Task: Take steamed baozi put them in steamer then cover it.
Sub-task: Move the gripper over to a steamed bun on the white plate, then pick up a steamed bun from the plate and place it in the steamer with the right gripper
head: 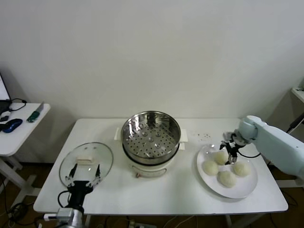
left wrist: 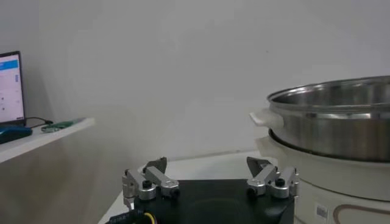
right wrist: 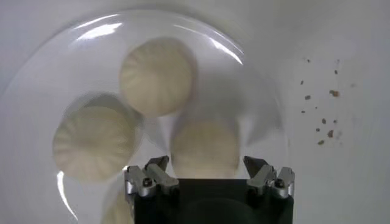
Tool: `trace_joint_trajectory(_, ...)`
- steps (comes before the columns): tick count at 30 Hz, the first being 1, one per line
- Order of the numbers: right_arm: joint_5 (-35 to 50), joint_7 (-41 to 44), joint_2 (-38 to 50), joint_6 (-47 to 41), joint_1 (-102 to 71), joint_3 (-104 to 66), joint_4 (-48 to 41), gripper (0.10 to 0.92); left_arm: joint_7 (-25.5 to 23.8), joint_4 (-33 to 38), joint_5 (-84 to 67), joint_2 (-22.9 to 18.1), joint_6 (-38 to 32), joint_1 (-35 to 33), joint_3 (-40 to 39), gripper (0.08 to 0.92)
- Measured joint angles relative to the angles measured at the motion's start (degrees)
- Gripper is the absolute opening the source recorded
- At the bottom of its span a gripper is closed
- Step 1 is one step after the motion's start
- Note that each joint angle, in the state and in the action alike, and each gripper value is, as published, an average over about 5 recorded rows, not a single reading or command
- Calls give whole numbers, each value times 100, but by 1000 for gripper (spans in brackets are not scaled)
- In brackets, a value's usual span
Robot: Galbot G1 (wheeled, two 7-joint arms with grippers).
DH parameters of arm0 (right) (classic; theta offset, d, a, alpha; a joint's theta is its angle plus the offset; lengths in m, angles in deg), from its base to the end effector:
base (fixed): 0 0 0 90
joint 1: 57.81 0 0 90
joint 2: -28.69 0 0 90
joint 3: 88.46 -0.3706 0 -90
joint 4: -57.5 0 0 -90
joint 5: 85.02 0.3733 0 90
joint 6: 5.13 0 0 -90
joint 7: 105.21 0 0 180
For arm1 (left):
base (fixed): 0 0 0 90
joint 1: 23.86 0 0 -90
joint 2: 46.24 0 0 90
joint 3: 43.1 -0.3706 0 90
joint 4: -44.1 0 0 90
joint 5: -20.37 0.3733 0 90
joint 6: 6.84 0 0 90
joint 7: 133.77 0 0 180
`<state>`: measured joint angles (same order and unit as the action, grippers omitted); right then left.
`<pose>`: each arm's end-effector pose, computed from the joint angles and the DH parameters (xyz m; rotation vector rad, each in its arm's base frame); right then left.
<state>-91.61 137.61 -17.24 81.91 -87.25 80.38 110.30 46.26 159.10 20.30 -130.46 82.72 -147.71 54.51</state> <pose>0.5781 -0.2051 -0.2602 1.2508 -1.3037 1.3184 0.1631 0.0660 -0.3589 0.0994 -2.9917 -0.2285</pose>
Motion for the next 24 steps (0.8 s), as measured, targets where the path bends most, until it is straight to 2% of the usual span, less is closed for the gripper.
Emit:
trace_joint_trajectory(9,-54,47,-61,53,81,67,-81,721,13,33,8,4,18,-40,-3,823)
trace_joint_trajectory(24,45,179,-109,654,1023,726,148,712,27,113,2,16,15,-151,5,823)
